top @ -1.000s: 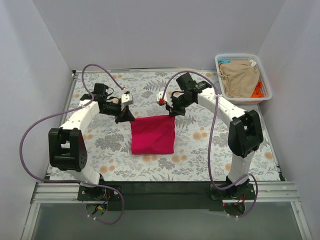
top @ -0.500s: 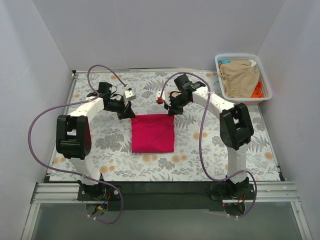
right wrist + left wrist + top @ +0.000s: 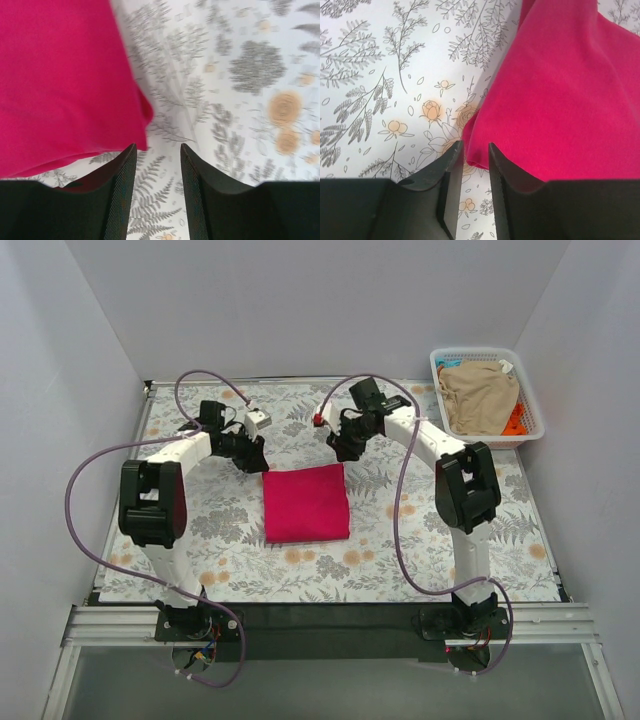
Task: Fold and stack the t-shirts
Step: Fold the tshirt
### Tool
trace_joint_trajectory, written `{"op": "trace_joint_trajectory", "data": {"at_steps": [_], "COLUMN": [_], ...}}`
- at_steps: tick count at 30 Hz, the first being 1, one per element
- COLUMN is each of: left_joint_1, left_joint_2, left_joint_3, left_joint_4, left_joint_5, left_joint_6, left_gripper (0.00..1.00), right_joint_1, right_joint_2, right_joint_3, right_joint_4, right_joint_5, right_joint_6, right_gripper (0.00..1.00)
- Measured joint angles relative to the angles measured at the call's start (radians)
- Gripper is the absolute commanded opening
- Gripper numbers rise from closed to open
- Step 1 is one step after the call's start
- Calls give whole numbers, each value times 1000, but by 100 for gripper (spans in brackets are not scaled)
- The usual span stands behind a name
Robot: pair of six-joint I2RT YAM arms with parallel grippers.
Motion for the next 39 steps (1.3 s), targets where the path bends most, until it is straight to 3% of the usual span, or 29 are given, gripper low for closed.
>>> {"op": "trace_joint_trajectory", "data": {"at_steps": [6, 10, 15, 20, 32, 39], "left_joint_1": [14, 23, 24, 18, 26, 51], "left_joint_2": [-84, -220, -335, -274, 121, 209], "left_joint_3": [1, -35, -224, -380, -289, -168], "left_joint_4": [0, 55, 262, 422, 653, 653], "left_joint_5": [-10, 84, 218, 255, 248, 277], "left_joint_6": [-211, -450, -804, -1044, -1190, -1176], "left_gripper": [31, 31, 32, 32, 31, 31], "right_joint_1": [-62, -96, -62, -31, -124, -158], "right_joint_2": [-43, -151, -247, -150, 198, 241], "right_joint_3": [98, 41, -126, -181, -100, 24], "right_joint_4": [33, 54, 151, 215, 298, 303], "right_joint_5": [-18, -164, -374, -484, -504, -491], "right_joint_6": [221, 413, 628, 750, 809, 781], "right_gripper": [42, 42, 42, 42, 43, 46]}}
